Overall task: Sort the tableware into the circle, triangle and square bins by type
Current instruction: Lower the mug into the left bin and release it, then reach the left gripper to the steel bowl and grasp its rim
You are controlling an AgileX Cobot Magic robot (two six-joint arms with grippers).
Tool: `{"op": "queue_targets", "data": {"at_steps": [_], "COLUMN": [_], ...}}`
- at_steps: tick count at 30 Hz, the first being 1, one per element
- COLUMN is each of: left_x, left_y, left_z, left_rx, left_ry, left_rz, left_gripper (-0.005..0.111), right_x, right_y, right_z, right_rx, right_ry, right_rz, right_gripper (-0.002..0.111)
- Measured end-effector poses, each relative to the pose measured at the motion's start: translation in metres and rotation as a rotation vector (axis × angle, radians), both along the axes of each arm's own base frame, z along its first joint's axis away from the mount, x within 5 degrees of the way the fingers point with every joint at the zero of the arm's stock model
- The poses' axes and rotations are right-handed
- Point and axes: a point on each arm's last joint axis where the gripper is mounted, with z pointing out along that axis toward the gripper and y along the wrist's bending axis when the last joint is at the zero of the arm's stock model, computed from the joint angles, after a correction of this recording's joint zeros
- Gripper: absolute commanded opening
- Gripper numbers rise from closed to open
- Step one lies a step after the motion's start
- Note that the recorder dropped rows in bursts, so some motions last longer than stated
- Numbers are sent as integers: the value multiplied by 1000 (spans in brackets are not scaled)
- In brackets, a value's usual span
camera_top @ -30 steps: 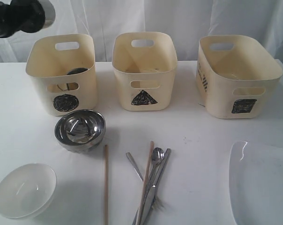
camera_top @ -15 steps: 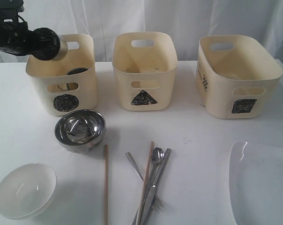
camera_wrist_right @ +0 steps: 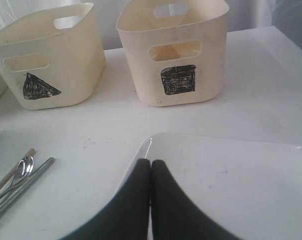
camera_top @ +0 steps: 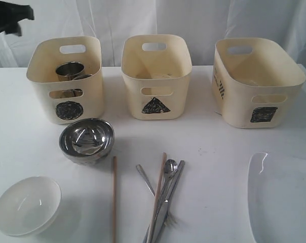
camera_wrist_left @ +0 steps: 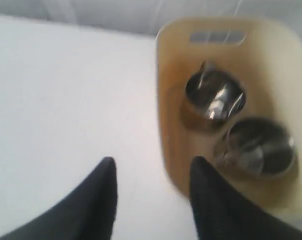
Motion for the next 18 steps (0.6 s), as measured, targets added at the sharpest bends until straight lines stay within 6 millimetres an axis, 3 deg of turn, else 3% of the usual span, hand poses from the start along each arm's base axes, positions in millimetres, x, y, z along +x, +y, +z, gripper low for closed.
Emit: {"op": "queue_targets", "data": {"at_steps": [3, 10, 13, 18], "left_x": [-25, -52, -56, -58], "left_y": [3, -26, -36, -39], "left_z": [-14, -69, -83, -97], "left_rx": [41, -158, -242, -275], "left_ry": [243, 490, 468, 427], "left_rz": [-21, -330, -411, -422], "left_gripper": [0, 1, 10, 41], "right_x": [0, 0, 0, 0], "right_y": [0, 0, 0, 0], "right_z": [0, 0, 0, 0], "right_rx": [0, 0, 0, 0], "right_ry": [0, 0, 0, 0], "right_rz": [0, 0, 0, 0], "right_gripper": [0, 0, 0, 0]}}
